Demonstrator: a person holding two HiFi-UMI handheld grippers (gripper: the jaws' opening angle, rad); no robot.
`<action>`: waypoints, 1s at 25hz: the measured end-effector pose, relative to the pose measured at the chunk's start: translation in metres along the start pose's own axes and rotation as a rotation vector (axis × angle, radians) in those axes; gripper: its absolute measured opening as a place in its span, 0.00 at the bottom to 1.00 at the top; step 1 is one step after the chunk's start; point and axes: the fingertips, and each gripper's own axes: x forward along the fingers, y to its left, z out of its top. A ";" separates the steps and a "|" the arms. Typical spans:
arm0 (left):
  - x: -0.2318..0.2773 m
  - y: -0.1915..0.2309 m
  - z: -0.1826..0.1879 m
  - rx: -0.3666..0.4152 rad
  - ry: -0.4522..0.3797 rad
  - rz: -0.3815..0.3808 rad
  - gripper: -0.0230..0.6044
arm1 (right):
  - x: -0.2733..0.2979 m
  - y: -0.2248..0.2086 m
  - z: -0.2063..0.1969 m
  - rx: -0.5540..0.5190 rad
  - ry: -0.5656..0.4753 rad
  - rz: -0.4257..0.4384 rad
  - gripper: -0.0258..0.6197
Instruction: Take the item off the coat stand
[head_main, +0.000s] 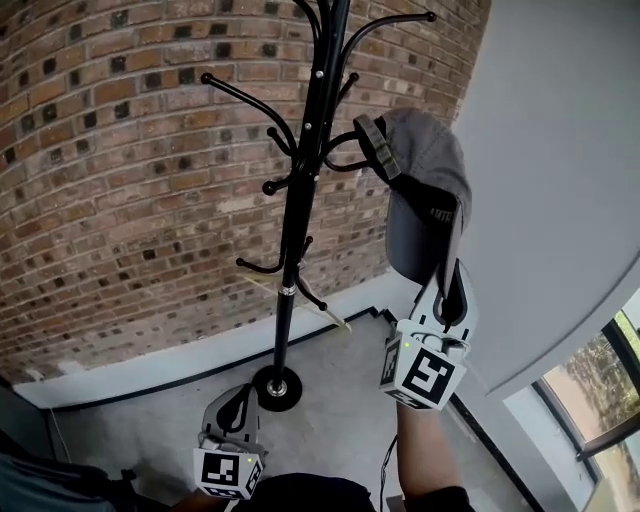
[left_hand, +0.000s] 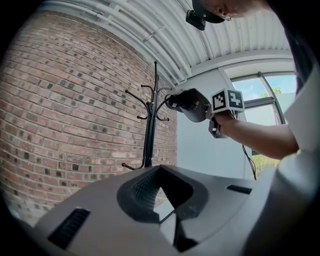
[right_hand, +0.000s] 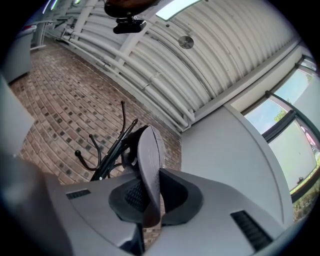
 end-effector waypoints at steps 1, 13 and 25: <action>-0.001 0.000 0.001 -0.006 -0.004 0.006 0.08 | 0.006 -0.005 0.005 0.007 -0.005 -0.007 0.09; -0.009 -0.004 -0.008 -0.044 0.020 0.060 0.08 | 0.046 -0.084 0.058 0.127 -0.092 -0.114 0.09; 0.008 -0.061 -0.026 -0.033 0.073 -0.015 0.08 | -0.028 -0.151 -0.008 0.218 0.078 -0.054 0.09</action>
